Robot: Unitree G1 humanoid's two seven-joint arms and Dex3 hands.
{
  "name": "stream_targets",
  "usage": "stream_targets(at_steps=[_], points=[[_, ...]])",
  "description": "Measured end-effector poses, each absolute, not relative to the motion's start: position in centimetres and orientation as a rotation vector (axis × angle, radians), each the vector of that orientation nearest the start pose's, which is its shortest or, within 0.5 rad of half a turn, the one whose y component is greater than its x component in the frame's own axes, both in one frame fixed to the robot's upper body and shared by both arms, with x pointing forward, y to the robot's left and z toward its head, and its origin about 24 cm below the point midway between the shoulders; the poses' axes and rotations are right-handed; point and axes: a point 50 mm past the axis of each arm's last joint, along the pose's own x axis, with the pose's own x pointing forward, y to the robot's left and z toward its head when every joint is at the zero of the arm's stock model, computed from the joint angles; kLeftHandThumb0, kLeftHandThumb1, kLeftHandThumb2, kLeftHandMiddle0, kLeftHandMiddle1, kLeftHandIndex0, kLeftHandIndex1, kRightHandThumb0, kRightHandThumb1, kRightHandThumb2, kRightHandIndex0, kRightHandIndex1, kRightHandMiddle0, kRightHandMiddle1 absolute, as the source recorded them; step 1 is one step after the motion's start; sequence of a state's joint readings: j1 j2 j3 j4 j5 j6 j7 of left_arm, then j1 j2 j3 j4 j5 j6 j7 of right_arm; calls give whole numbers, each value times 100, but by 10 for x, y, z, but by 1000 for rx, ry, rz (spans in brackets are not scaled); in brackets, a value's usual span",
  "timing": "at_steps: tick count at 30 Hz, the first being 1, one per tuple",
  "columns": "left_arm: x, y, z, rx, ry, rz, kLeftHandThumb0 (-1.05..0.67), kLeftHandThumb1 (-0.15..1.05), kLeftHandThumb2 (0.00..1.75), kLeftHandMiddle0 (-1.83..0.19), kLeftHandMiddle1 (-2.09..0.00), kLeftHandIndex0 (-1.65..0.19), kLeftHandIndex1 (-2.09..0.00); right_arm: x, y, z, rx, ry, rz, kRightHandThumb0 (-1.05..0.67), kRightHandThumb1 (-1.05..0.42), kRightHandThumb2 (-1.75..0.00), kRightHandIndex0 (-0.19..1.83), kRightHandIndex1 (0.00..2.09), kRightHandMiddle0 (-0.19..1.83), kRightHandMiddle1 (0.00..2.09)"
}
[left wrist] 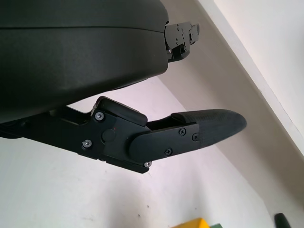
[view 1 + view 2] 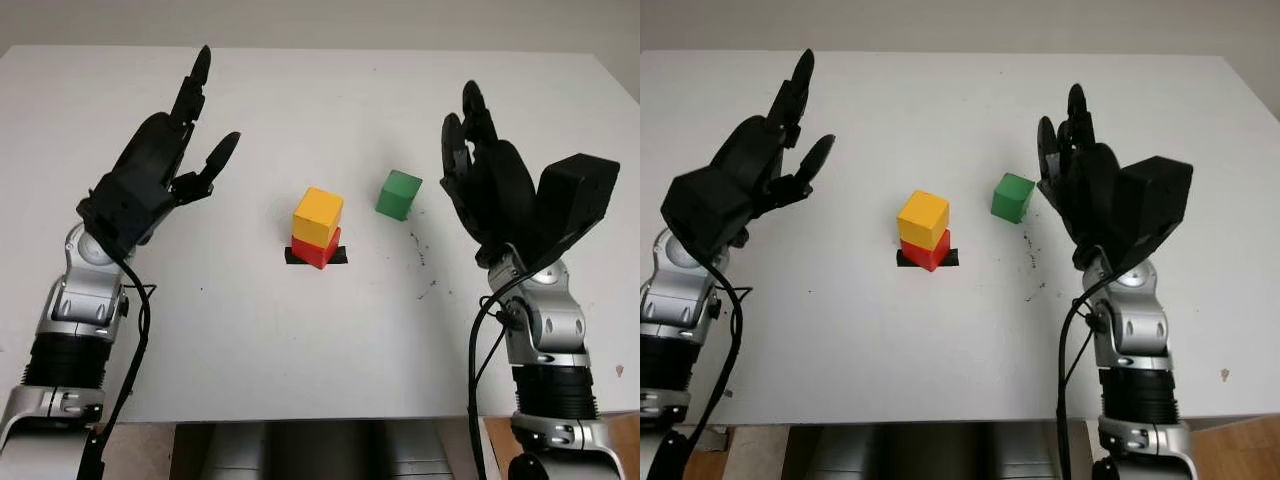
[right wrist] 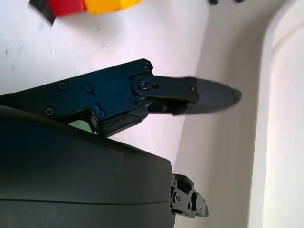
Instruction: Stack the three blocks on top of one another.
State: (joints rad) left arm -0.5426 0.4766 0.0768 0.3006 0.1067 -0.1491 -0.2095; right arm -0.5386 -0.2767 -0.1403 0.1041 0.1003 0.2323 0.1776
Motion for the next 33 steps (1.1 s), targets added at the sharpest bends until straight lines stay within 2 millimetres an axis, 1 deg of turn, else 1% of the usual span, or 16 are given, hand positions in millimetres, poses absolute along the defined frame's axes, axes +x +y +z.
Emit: stream_targets(at_steps=[3, 4, 6, 7, 8, 10, 12, 15, 18, 21, 25, 26, 29, 32, 33], points=[[337, 231, 161, 550, -314, -78, -75, 105, 66, 19, 0, 18, -1, 348, -203, 176, -255, -200, 141, -71, -101, -8, -19, 0, -18, 3], [335, 233, 155, 545, -297, -63, -75, 105, 65, 18, -2, 17, -3, 351, -207, 179, -298, -188, 168, -68, -99, -6, -19, 0, -18, 2], [332, 237, 143, 537, -257, -33, -74, 105, 65, 17, -3, 16, -4, 355, -216, 187, -397, -172, 219, -67, -98, -5, -19, 0, -18, 3], [330, 238, 138, 532, -239, -20, -74, 105, 65, 17, -3, 15, -4, 358, -218, 191, -466, -166, 242, -72, -95, -4, -10, 5, -15, 5], [330, 238, 135, 529, -227, -10, -74, 105, 64, 17, -3, 15, -5, 360, -221, 196, -544, -161, 266, -73, -94, -4, -8, 6, -13, 5], [329, 240, 132, 525, -211, 4, -72, 105, 63, 17, -4, 14, -5, 364, -224, 206, -716, -147, 313, -73, -90, -3, -12, 4, -8, 8], [328, 241, 132, 524, -208, 16, -72, 105, 63, 17, -5, 14, -5, 367, -226, 216, -843, -145, 322, -76, -87, -3, -13, 3, -4, 9], [328, 243, 131, 522, -206, 22, -73, 105, 62, 13, -6, 13, -6, 373, -224, 226, -1060, -170, 331, -75, -82, -2, -11, 5, 2, 11], [328, 244, 131, 509, -203, 25, -72, 105, 62, 17, -5, 14, -5, 378, -221, 227, -1242, -190, 347, -72, -80, -3, -7, 7, 5, 12], [328, 245, 130, 503, -199, 27, -73, 105, 61, 15, -6, 14, -6, 379, -218, 224, -1437, -183, 353, -66, -78, -4, -1, 9, 9, 12], [328, 247, 127, 507, -182, 31, -72, 105, 61, 9, -8, 13, -6, 379, -214, 224, -1692, -283, 350, -62, -75, -4, 18, 15, 22, 15], [328, 247, 127, 507, -182, 31, -71, 105, 61, 11, -7, 13, -5, 379, -214, 225, -1738, -317, 345, -62, -75, -5, 22, 16, 25, 15], [328, 247, 127, 507, -184, 31, -70, 105, 61, 13, -5, 14, -5, 379, -214, 228, -1866, -395, 338, -65, -77, -6, 21, 13, 28, 14], [328, 247, 128, 508, -186, 31, -71, 105, 62, 11, -6, 14, -5, 381, -214, 227, -1993, -460, 354, -63, -77, -6, 19, 10, 29, 13], [328, 247, 128, 512, -188, 33, -71, 105, 60, 6, -57, 12, -6, 382, -215, 226, -2005, -479, 356, -62, -77, -5, 20, 10, 31, 13]])
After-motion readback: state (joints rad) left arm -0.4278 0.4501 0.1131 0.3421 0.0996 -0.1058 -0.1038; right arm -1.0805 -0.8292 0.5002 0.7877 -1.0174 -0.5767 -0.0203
